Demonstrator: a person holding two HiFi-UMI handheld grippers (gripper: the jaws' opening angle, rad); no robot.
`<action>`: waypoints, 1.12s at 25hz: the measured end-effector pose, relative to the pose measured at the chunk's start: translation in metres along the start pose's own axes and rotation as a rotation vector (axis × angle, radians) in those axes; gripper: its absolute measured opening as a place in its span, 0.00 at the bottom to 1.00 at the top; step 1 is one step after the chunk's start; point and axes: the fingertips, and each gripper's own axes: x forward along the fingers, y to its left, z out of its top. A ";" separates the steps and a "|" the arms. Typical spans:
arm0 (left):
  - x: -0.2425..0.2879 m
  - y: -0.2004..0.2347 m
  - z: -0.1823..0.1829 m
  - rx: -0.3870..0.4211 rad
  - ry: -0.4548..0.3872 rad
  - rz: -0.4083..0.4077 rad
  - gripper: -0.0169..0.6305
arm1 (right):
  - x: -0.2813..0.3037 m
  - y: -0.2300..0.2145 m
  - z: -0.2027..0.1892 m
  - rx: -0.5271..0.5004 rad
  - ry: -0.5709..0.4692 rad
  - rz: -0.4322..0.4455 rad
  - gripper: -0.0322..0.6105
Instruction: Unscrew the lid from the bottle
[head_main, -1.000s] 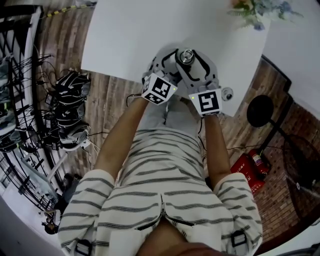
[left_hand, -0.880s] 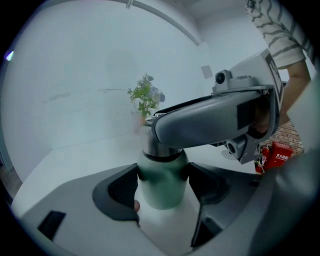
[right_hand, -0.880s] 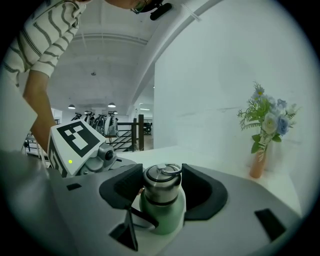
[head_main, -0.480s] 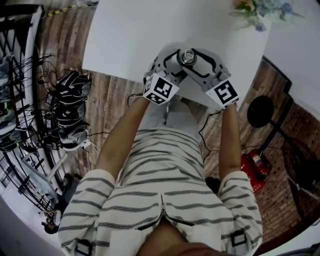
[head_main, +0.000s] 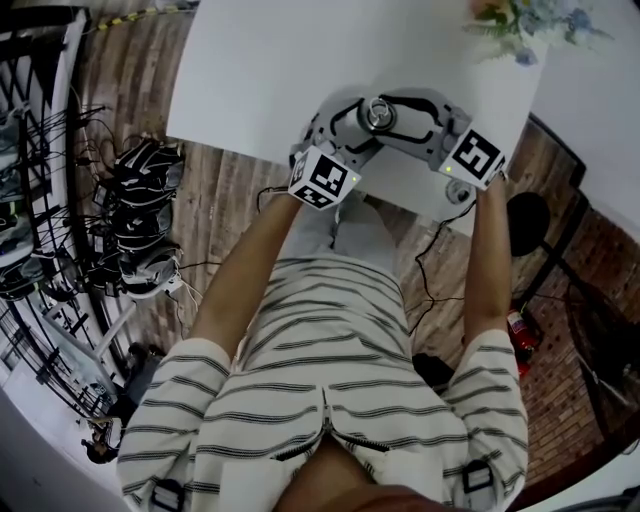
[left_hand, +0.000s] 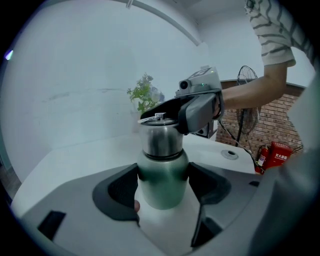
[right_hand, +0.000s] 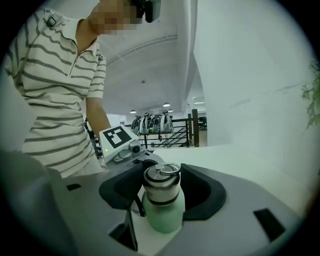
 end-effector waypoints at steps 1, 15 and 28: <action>0.000 0.000 0.000 0.000 0.000 -0.001 0.51 | 0.000 0.000 0.000 -0.002 0.001 -0.001 0.43; 0.005 0.000 -0.001 0.000 -0.001 0.006 0.51 | -0.016 -0.010 0.009 0.035 -0.044 -0.486 0.52; 0.004 0.001 -0.003 -0.007 0.004 0.003 0.51 | -0.004 -0.012 -0.009 0.217 -0.061 -0.810 0.46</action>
